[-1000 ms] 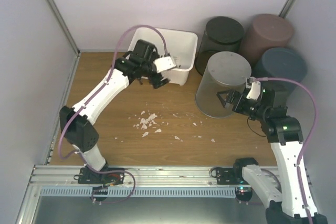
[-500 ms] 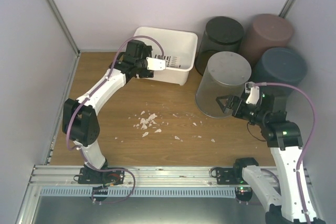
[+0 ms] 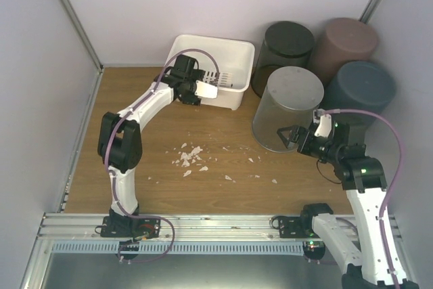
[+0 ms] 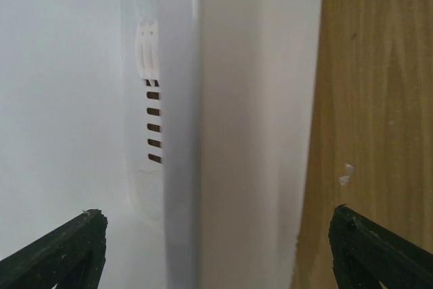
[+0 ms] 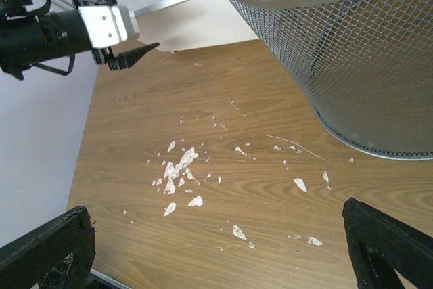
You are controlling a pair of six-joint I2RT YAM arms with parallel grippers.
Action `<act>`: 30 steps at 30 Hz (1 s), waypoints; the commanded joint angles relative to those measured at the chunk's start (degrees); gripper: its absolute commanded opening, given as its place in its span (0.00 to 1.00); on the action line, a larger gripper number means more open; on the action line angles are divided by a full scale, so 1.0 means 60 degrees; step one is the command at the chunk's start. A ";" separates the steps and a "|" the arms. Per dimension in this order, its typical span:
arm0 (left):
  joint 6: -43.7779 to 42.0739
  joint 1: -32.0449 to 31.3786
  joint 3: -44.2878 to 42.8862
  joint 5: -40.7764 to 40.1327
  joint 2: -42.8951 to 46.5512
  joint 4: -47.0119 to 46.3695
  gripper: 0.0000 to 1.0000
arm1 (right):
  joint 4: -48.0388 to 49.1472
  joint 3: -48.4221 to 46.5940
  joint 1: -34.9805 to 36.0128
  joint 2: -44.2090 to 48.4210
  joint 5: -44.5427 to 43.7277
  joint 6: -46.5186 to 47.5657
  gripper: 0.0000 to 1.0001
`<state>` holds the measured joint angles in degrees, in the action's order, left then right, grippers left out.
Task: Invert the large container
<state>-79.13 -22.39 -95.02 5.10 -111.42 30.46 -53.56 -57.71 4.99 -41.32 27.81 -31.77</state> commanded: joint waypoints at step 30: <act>-0.0141 -0.0178 -0.1448 -0.0393 -0.0949 0.4332 0.28 | -0.0045 0.0405 0.0104 0.0635 -0.0041 -0.0197 1.00</act>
<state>-80.42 -22.85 -104.01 3.68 -116.42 52.31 -53.60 -55.55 4.99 -38.06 27.49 -32.03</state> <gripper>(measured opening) 0.313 0.995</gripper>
